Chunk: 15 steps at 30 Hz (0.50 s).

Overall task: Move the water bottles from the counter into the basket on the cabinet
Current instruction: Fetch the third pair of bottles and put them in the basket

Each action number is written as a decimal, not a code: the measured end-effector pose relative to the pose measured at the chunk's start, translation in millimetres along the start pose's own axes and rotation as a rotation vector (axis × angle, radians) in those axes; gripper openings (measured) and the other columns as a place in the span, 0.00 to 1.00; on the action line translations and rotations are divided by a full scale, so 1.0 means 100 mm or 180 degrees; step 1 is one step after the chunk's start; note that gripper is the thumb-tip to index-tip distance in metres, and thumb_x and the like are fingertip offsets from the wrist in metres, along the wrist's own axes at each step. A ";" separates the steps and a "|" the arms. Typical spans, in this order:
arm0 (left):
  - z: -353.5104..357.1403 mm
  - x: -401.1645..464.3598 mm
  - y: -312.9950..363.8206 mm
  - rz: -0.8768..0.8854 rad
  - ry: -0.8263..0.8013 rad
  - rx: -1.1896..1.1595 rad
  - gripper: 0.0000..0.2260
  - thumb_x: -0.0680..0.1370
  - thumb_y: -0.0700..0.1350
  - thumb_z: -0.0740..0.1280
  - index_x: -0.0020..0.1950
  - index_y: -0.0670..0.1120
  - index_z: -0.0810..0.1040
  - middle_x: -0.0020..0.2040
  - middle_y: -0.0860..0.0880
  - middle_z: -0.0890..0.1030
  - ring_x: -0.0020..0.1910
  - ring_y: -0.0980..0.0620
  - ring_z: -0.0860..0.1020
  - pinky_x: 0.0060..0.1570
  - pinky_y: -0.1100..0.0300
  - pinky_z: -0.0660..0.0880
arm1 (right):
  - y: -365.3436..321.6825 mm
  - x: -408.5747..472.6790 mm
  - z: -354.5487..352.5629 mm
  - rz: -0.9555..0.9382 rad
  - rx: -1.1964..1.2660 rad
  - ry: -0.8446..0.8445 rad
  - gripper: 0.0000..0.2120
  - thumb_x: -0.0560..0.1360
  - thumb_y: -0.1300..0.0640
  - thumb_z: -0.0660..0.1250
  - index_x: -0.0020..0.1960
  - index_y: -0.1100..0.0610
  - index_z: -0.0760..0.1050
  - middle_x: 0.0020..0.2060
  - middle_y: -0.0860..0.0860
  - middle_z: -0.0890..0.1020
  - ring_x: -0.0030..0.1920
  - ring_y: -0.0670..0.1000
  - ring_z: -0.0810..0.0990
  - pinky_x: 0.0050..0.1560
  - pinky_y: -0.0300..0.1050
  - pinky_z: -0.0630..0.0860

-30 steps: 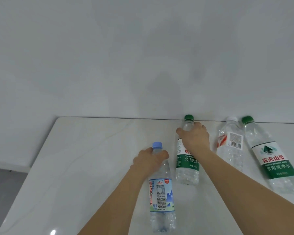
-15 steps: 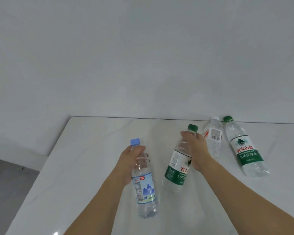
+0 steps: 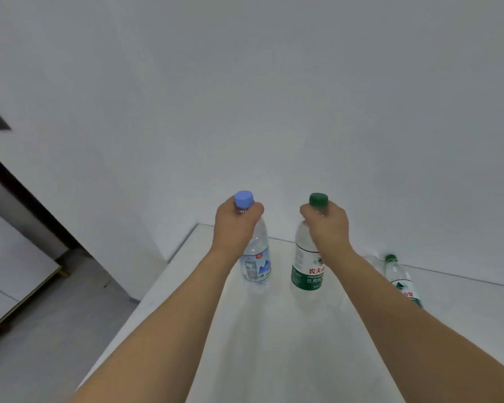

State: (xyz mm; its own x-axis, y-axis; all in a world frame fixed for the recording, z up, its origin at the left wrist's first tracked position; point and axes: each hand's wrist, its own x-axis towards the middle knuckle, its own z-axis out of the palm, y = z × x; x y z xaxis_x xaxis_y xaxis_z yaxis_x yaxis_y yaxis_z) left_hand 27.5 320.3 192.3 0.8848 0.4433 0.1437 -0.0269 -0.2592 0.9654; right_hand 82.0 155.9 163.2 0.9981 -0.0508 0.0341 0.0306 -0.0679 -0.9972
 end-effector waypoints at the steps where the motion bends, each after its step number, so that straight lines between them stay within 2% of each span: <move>1: -0.07 -0.01 0.17 0.0119 0.0109 -0.0022 0.15 0.69 0.46 0.67 0.44 0.34 0.73 0.35 0.45 0.73 0.34 0.51 0.72 0.37 0.56 0.70 | -0.18 -0.04 0.00 -0.0112 -0.0035 -0.0048 0.10 0.68 0.51 0.67 0.33 0.54 0.69 0.29 0.48 0.72 0.32 0.50 0.69 0.35 0.43 0.66; 4: -0.29 -0.08 0.56 0.0367 0.0419 -0.0082 0.15 0.69 0.46 0.67 0.43 0.34 0.72 0.35 0.46 0.72 0.33 0.52 0.70 0.36 0.57 0.69 | -0.60 -0.18 0.02 -0.0362 -0.0076 -0.0135 0.12 0.69 0.48 0.69 0.34 0.54 0.72 0.29 0.47 0.75 0.33 0.50 0.73 0.36 0.44 0.68; 8: -0.59 -0.25 0.77 0.0412 0.0682 -0.0212 0.16 0.68 0.47 0.67 0.43 0.33 0.72 0.35 0.45 0.72 0.33 0.52 0.70 0.36 0.56 0.69 | -0.86 -0.40 0.15 -0.0474 -0.0057 -0.0310 0.16 0.67 0.50 0.68 0.43 0.64 0.75 0.34 0.53 0.78 0.37 0.52 0.77 0.39 0.45 0.69; 15: -1.59 -0.68 0.88 0.0436 0.1124 -0.0146 0.15 0.68 0.47 0.66 0.44 0.34 0.75 0.35 0.46 0.77 0.33 0.51 0.74 0.38 0.56 0.72 | -1.20 -1.05 0.81 -0.0606 0.0036 -0.0897 0.13 0.64 0.50 0.67 0.37 0.60 0.72 0.32 0.51 0.75 0.36 0.52 0.76 0.39 0.46 0.69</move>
State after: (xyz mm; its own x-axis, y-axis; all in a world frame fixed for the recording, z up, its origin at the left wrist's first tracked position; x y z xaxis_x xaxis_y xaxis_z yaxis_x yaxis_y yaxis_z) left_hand -109.6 403.8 302.2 0.6568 0.6777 0.3306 -0.1618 -0.3016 0.9396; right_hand -22.6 250.4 273.8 0.9498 0.2391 0.2017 0.2168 -0.0384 -0.9755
